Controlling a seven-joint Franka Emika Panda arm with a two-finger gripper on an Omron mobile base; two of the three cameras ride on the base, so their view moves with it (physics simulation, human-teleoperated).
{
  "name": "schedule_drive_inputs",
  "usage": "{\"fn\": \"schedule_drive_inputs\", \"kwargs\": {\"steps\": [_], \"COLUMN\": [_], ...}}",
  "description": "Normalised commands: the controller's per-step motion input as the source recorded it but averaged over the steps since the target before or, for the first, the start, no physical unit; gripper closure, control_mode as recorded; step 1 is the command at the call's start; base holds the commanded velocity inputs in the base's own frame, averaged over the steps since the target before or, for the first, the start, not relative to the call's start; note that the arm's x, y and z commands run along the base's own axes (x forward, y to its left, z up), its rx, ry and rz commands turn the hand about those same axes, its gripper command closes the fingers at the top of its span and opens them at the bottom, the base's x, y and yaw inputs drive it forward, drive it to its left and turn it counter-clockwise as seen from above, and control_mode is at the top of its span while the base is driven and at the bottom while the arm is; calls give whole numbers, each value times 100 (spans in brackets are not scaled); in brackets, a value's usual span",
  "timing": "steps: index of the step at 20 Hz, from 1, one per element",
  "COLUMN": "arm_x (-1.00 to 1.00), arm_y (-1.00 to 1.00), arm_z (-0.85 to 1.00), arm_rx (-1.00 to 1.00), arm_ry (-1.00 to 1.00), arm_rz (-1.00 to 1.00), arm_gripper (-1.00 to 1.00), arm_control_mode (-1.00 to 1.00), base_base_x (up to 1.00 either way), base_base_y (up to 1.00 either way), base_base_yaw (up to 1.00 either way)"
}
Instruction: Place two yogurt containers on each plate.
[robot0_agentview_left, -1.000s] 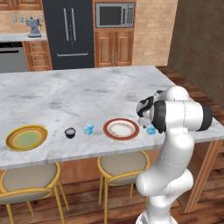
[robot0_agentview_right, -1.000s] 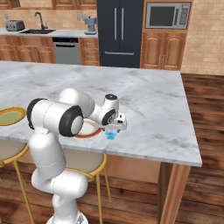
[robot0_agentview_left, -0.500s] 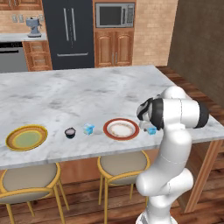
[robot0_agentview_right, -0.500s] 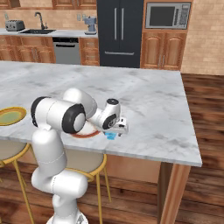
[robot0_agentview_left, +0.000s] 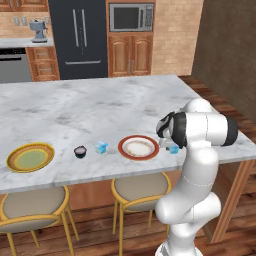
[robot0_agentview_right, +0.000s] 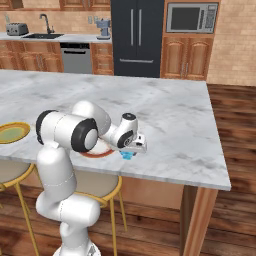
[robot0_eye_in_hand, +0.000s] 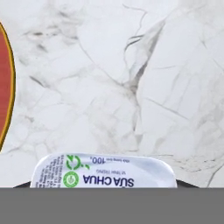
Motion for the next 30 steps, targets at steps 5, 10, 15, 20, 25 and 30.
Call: {"fn": "schedule_drive_inputs", "kwargs": {"steps": [5, 10, 15, 20, 25, 30], "arm_x": [0, 0, 0, 6, 15, 21], "arm_y": [0, 27, 53, 62, 47, 25], "arm_z": [4, 40, 27, 5, 2, 0], "arm_rx": [0, 0, 0, 0, 0, 0], "arm_ry": [-2, -12, -12, -1, 0, 1], "arm_rz": [0, 0, 0, 0, 0, 0], "arm_gripper": [100, 100, 100, 100, 100, 100], "arm_control_mode": [-100, -100, -100, -100, -100, -100], "base_base_x": [0, 0, 0, 0, 0, 0], "base_base_y": [0, 0, 0, 0, 0, 0], "base_base_yaw": [0, 0, 0, 0, 0, 0]}}
